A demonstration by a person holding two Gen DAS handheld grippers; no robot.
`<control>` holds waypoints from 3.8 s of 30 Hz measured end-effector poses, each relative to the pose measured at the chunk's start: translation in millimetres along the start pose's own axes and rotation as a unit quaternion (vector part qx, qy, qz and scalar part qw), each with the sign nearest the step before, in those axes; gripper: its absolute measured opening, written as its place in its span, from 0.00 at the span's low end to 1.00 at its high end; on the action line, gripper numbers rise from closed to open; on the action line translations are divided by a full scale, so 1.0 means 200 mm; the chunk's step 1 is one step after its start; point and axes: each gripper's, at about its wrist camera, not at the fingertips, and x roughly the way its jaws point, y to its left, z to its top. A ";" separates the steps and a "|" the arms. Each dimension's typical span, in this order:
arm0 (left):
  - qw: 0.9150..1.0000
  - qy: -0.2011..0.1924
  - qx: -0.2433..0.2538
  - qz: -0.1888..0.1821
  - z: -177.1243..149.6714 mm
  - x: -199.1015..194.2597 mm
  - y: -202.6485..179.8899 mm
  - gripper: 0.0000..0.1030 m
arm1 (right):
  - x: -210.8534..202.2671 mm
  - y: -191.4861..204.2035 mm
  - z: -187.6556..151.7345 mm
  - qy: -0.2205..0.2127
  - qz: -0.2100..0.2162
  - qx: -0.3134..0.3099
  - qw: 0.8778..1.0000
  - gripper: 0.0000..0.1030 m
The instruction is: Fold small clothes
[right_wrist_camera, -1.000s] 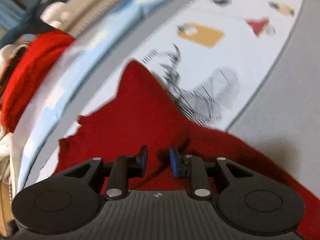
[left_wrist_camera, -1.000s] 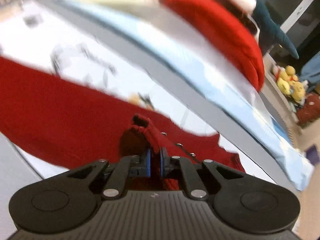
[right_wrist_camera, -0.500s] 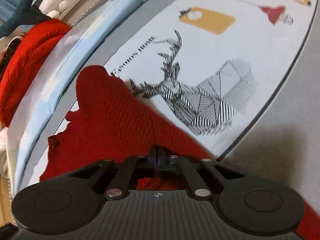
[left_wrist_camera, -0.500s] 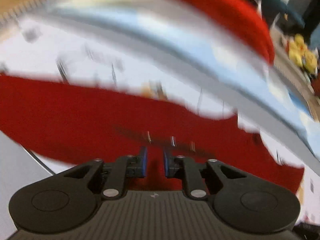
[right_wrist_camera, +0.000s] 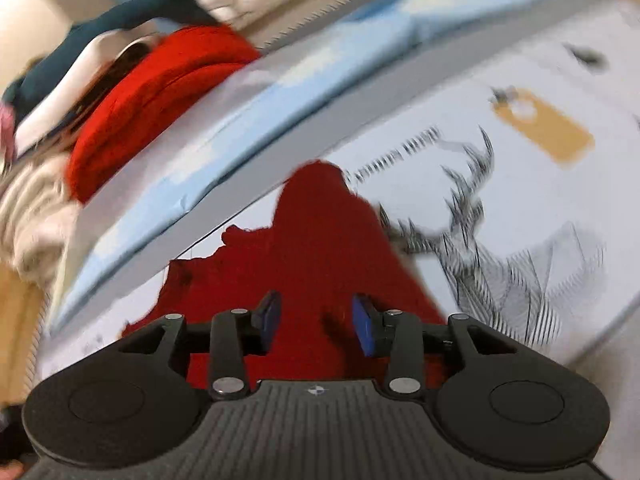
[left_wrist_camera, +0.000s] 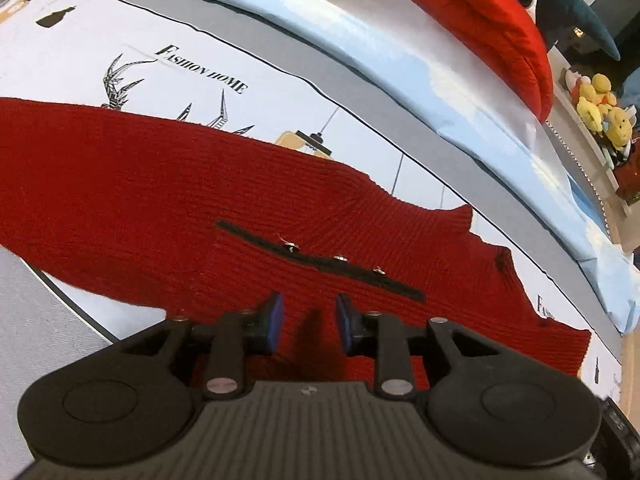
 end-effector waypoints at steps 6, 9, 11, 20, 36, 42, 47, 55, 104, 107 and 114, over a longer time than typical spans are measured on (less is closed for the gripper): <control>1.000 0.000 0.013 -0.005 0.01 -0.03 0.01 0.30 | 0.12 0.07 0.04 -0.061 -0.084 -0.130 0.986 0.52; 1.000 0.003 0.012 -0.005 0.02 -0.03 0.02 0.30 | 0.18 0.02 0.05 -0.035 -0.050 -0.111 0.992 0.16; 1.000 0.003 0.014 -0.007 0.02 -0.04 0.02 0.30 | 0.17 -0.02 0.06 -0.052 -0.046 -0.092 0.993 0.15; 0.999 0.017 0.019 -0.020 0.02 -0.02 0.01 0.30 | 0.09 -0.02 0.04 -0.102 -0.154 -0.115 0.976 0.27; 0.998 0.057 0.038 0.006 -0.02 0.10 0.07 0.25 | 0.05 -0.02 -0.15 0.039 -0.127 -0.169 0.977 0.29; 0.997 -0.001 0.075 0.006 0.03 -0.11 0.02 0.26 | -0.24 0.18 -0.08 0.005 -0.107 -0.121 0.987 0.38; 0.990 -0.035 0.133 0.043 0.02 -0.19 -0.02 0.29 | -0.54 0.41 -0.12 -0.056 -0.053 -0.142 0.987 0.60; 0.985 -0.059 0.148 0.069 0.02 -0.26 0.05 0.29 | -0.40 0.46 -0.23 -0.017 -0.031 -0.140 0.990 0.59; 0.973 -0.184 -0.072 0.119 0.41 -0.46 0.87 0.00 | -0.22 0.53 -0.24 0.030 -0.026 -0.216 0.976 0.46; 0.980 -0.133 -0.130 0.073 0.40 -0.40 0.85 0.02 | -0.22 0.53 -0.24 0.035 -0.024 -0.216 0.976 0.46; 0.944 -0.065 -0.300 0.125 0.31 -0.26 1.24 0.40 | -0.22 0.51 -0.21 0.040 -0.022 -0.207 0.977 0.46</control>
